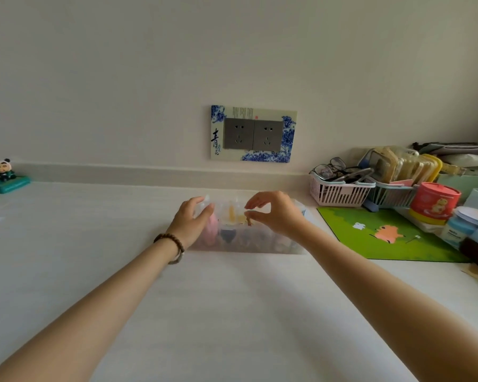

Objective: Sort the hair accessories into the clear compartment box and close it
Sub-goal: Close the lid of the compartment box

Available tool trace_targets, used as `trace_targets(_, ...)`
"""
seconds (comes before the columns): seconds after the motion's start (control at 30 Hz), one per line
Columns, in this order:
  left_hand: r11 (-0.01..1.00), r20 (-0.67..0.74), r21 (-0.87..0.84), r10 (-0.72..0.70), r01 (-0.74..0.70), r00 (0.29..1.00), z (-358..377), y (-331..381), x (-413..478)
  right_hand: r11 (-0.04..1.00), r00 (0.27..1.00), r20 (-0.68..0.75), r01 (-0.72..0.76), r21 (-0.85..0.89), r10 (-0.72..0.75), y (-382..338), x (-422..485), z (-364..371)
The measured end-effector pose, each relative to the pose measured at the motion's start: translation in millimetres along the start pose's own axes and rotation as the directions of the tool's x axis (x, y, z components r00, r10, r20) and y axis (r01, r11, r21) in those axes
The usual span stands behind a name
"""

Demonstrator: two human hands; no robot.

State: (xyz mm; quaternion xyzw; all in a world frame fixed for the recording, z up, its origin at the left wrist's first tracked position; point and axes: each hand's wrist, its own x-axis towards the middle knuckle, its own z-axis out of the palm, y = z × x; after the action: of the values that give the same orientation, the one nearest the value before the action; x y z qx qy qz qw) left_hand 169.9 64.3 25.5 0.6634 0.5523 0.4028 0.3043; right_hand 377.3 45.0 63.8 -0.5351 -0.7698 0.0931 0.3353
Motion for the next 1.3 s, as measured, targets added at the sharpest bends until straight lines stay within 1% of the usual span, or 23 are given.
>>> trace_targets(0.03,0.998,0.018,-0.038,-0.045,0.046,0.999,1,0,4,1.000,1.000,-0.012,-0.010,-0.012,0.010,6,3,-3)
trace_targets(0.1,0.990,0.061,-0.106,-0.088,0.094,0.994,3,-3,13,0.997,0.990,-0.124,-0.060,0.053,0.066,15,4,-14)
trace_targets(0.17,0.969,0.123,-0.187,-0.140,0.162,0.982,4,-4,20,0.974,0.950,-0.255,-0.138,0.178,0.181,29,5,-27)
trace_targets(0.2,0.959,0.147,-0.224,-0.146,0.176,0.978,4,-5,23,0.954,0.924,-0.290,-0.186,0.234,0.251,37,4,-31)
trace_targets(0.23,0.947,0.169,-0.256,-0.153,0.193,0.974,5,-5,27,0.923,0.897,-0.292,-0.245,0.296,0.332,45,4,-34)
trace_targets(0.27,0.925,0.190,-0.311,-0.163,0.216,0.968,6,-3,29,0.871,0.869,-0.255,-0.315,0.377,0.425,54,4,-36)
trace_targets(0.33,0.856,0.210,-0.434,-0.207,0.281,0.955,7,0,34,0.709,0.809,-0.080,-0.457,0.537,0.582,65,2,-36)
trace_targets(0.37,0.827,0.220,-0.471,-0.225,0.305,0.949,7,-1,38,0.629,0.785,0.023,-0.513,0.584,0.619,69,1,-34)
trace_targets(0.43,0.805,0.233,-0.496,-0.237,0.325,0.943,8,2,39,0.514,0.750,0.183,-0.587,0.625,0.635,71,-3,-32)
trace_targets(0.5,0.788,0.243,-0.502,-0.265,0.355,0.933,7,3,42,0.452,0.729,0.264,-0.623,0.638,0.632,72,-5,-29)
trace_targets(0.57,0.788,0.234,-0.496,-0.283,0.365,0.930,9,3,45,0.475,0.746,0.254,-0.609,0.636,0.616,73,-5,-27)
trace_targets(0.63,0.834,0.177,-0.443,-0.277,0.328,0.944,12,3,47,0.517,0.777,0.217,-0.572,0.637,0.591,74,-5,-26)
trace_targets(0.67,0.866,0.137,-0.414,-0.245,0.280,0.960,13,4,48,0.529,0.790,0.204,-0.553,0.643,0.578,74,-5,-27)
trace_targets(0.73,0.900,0.081,-0.387,-0.185,0.202,0.979,13,6,48,0.541,0.816,0.190,-0.517,0.663,0.546,72,-6,-29)
trace_targets(0.8,0.900,0.059,-0.399,-0.169,0.178,0.984,12,10,47,0.549,0.839,0.176,-0.480,0.684,0.514,70,-6,-33)
trace_targets(0.87,0.899,0.023,-0.413,-0.149,0.145,0.989,13,17,42,0.586,0.866,0.149,-0.439,0.681,0.477,66,-8,-35)
trace_targets(1.0,0.936,-0.115,-0.352,-0.025,-0.017,0.993,10,27,34,0.662,0.907,0.049,-0.341,0.668,0.418,57,-11,-40)
trace_targets(1.07,0.930,-0.174,-0.360,0.017,-0.079,0.985,6,34,27,0.669,0.916,0.001,-0.294,0.683,0.402,53,-12,-43)
trace_targets(1.17,0.913,-0.227,-0.382,0.061,-0.146,0.972,1,46,14,0.693,0.917,-0.045,-0.267,0.669,0.396,46,-17,-47)
trace_targets(1.3,0.923,-0.254,-0.349,0.074,-0.162,0.965,4,43,-1,0.732,0.910,-0.068,-0.283,0.620,0.410,42,-30,-43)
